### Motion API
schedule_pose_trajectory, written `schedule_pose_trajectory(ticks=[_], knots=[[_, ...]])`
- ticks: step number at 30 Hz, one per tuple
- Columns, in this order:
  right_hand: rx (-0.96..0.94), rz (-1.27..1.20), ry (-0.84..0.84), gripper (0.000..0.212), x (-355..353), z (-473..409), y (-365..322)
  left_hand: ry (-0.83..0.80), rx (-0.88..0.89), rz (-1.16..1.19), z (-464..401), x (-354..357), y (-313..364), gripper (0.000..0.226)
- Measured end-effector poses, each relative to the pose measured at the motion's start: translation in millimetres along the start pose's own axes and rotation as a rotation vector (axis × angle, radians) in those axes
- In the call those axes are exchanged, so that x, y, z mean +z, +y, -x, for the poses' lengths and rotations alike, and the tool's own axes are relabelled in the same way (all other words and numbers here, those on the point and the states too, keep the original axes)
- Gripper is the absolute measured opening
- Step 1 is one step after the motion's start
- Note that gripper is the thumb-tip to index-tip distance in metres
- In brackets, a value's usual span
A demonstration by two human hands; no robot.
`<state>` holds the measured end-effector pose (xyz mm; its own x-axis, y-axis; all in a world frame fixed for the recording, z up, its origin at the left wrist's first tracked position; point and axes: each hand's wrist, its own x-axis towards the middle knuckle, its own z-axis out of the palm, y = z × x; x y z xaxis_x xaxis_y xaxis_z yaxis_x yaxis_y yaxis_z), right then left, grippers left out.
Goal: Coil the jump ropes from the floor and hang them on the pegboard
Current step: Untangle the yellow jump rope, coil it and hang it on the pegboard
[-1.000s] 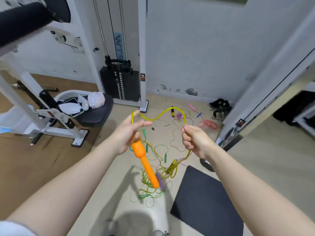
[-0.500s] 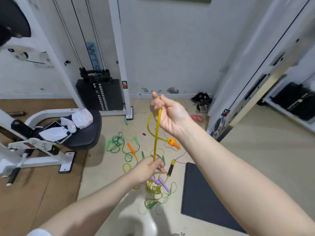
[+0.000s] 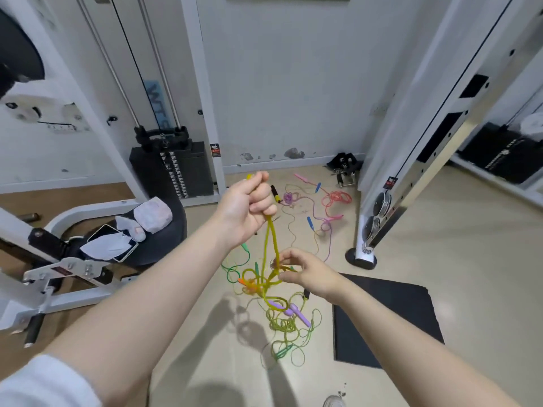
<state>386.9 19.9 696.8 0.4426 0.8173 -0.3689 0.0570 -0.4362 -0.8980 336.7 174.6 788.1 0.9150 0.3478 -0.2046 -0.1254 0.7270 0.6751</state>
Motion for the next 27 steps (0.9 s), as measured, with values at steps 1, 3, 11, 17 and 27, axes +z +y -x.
schedule_pose_trajectory(ticks=[1,3,11,17,27], knots=[[-0.01,0.08,0.053,0.022,1,-1,-3,0.011,0.017,0.029,0,-1,7,0.03],[-0.002,0.101,0.08,0.02,2,-2,-13,0.062,0.064,0.112,1,-8,17,0.026],[-0.004,-0.401,0.174,0.016,-4,0,-52,0.093,-0.287,-0.535,20,-57,-22,0.044],[-0.014,-0.63,0.32,0.015,-12,3,-66,-0.226,-0.22,-1.048,50,-57,-44,0.006],[-0.089,0.217,0.356,0.013,-35,11,-54,-0.274,-0.042,-1.384,41,-50,-39,0.021]])
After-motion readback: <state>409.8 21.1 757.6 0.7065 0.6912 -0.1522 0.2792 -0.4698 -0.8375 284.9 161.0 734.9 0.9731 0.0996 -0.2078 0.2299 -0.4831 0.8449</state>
